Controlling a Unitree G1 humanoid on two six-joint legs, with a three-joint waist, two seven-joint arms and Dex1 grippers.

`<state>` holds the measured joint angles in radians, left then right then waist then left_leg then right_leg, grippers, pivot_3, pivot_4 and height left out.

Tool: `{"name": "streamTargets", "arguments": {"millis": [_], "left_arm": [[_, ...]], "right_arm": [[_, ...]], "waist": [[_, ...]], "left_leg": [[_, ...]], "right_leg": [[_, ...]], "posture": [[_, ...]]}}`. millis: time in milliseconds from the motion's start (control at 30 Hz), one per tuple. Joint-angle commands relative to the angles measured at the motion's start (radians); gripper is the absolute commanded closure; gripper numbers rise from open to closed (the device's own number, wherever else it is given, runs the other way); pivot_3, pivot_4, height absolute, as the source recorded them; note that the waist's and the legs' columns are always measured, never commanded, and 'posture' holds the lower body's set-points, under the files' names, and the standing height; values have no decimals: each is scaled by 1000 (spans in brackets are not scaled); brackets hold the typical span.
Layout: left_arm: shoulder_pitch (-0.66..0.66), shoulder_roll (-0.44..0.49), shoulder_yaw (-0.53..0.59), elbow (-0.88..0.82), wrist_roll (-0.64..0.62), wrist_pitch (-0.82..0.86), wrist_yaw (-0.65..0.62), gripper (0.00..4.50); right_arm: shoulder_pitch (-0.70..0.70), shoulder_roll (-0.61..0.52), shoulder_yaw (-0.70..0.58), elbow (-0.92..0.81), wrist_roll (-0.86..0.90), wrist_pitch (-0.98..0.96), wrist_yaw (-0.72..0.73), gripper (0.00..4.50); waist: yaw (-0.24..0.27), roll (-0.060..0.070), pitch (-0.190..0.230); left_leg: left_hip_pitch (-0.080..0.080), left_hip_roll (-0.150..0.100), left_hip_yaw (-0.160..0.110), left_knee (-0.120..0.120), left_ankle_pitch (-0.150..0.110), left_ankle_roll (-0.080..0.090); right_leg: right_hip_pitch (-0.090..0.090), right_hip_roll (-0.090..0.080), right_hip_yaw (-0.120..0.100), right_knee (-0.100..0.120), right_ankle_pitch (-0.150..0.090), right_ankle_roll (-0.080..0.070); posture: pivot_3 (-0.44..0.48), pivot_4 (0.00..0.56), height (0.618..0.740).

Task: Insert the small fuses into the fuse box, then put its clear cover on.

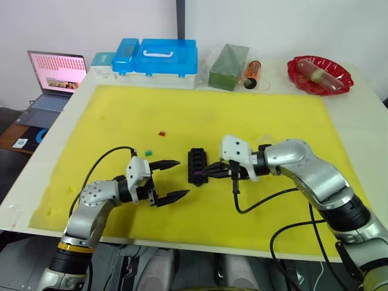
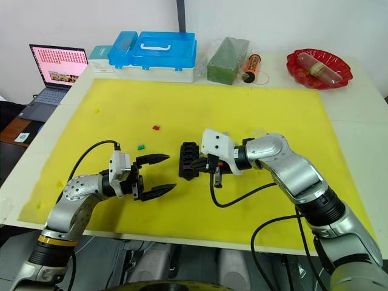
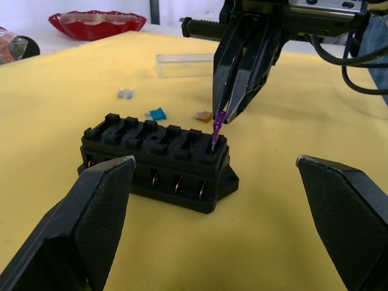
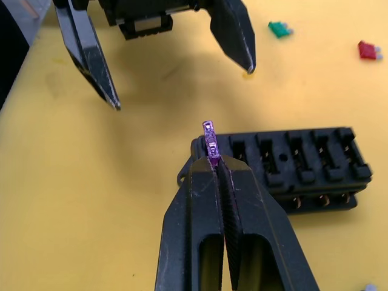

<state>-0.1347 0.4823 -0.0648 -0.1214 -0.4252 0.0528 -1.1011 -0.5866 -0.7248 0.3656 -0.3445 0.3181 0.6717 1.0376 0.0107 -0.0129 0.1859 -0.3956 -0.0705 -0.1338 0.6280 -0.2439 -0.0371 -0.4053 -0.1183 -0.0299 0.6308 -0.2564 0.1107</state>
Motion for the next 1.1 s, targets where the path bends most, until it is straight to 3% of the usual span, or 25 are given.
{"name": "streamTargets", "arguments": {"millis": [33, 433, 1100], "left_arm": [[2, 3, 2, -6, 2, -32, -9, 26], [-8, -4, -7, 23, 8, -59, -18, 26], [-39, 2, -18, -83, -12, 47, 32, 26]], "right_arm": [[-4, -2, -9, -14, -10, 0, 5, 4500], [-7, 9, -15, 4, -21, 4, 0, 4500], [-24, 2, 9, 7, -75, -28, 41, 4500]], "waist": [[-1, 0, 0], [0, 0, 0], [-1, 0, 0]], "left_leg": [[0, 0, 0, 0, 0, 0], [0, 0, 0, 0, 0, 0], [1, 0, 0, 1, 0, 0]], "right_leg": [[0, 0, 0, 0, 0, 0], [0, 0, 0, 1, 0, 0], [1, 0, 0, 1, 1, 1]], "posture": [[0, 150, 740], [0, 150, 740], [0, 150, 740]]}}
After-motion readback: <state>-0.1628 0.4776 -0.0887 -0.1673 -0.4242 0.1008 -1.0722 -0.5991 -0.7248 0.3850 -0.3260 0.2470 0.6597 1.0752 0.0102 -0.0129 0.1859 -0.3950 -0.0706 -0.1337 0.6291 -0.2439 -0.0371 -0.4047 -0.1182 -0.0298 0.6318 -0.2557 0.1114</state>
